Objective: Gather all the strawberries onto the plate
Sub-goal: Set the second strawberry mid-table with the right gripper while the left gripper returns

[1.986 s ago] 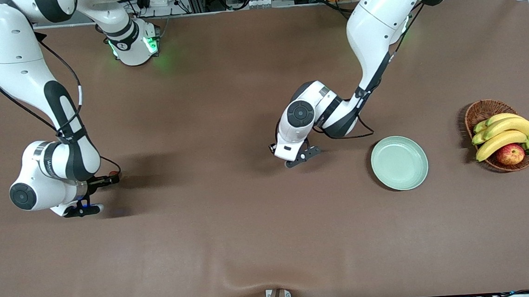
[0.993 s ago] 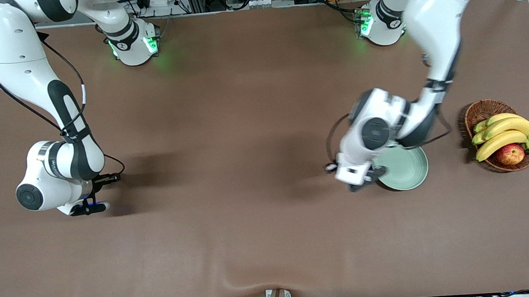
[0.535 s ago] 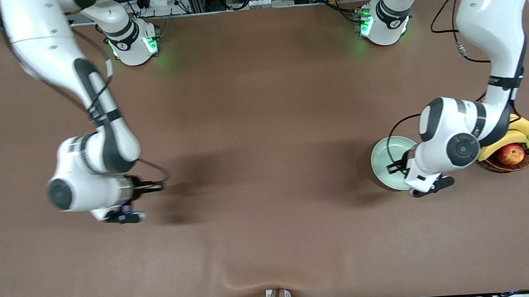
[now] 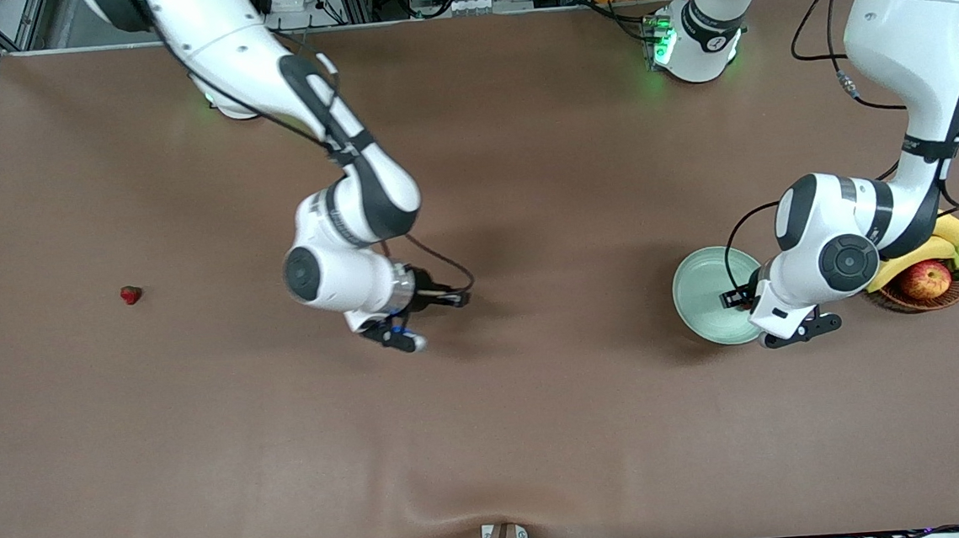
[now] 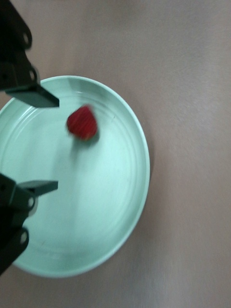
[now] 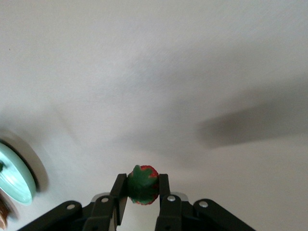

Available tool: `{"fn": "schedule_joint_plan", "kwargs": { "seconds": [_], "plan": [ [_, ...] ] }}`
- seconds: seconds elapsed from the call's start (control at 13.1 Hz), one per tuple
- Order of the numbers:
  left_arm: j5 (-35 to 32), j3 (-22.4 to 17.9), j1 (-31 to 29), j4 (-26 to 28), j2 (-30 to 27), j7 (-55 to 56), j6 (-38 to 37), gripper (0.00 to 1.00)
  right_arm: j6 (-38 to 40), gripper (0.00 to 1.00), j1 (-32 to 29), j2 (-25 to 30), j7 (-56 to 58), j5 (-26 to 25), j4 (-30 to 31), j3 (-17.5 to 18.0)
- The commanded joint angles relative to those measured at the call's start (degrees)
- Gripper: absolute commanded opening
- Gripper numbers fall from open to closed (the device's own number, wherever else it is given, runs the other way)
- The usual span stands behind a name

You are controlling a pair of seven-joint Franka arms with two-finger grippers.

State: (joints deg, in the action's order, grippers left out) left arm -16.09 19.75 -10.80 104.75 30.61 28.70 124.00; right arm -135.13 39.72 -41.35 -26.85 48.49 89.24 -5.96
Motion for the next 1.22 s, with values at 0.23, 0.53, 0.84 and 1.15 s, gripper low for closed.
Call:
{"fn": "schedule_joint_plan", "kwargs": {
  "seconds": [0.23, 0.53, 0.84, 1.15],
  "plan": [
    [3.9, 8.3, 0.3, -1.5, -4.4, 8.6, -6.5, 1.00, -11.1, 0.34, 8.2, -7.3, -8.3, 6.6, -4.3, -0.9],
    [4.1, 10.9, 6.1, -3.3, -1.7, 21.1, -6.4, 1.00, -8.3, 1.00, 5.0, -5.4, -8.0, 6.3, -3.3, -1.2],
    [4.0, 10.9, 12.9, -8.1, 3.0, 31.6, -5.7, 1.00, 4.6, 1.00, -6.8, 0.6, -7.3, 0.8, -0.7, -1.9],
    [4.0, 10.8, 21.0, -16.0, 10.4, 42.2, -3.5, 1.00, 17.5, 1.00, -18.5, 4.9, -4.3, -32.3, -0.6, -1.8]
  ]
}}
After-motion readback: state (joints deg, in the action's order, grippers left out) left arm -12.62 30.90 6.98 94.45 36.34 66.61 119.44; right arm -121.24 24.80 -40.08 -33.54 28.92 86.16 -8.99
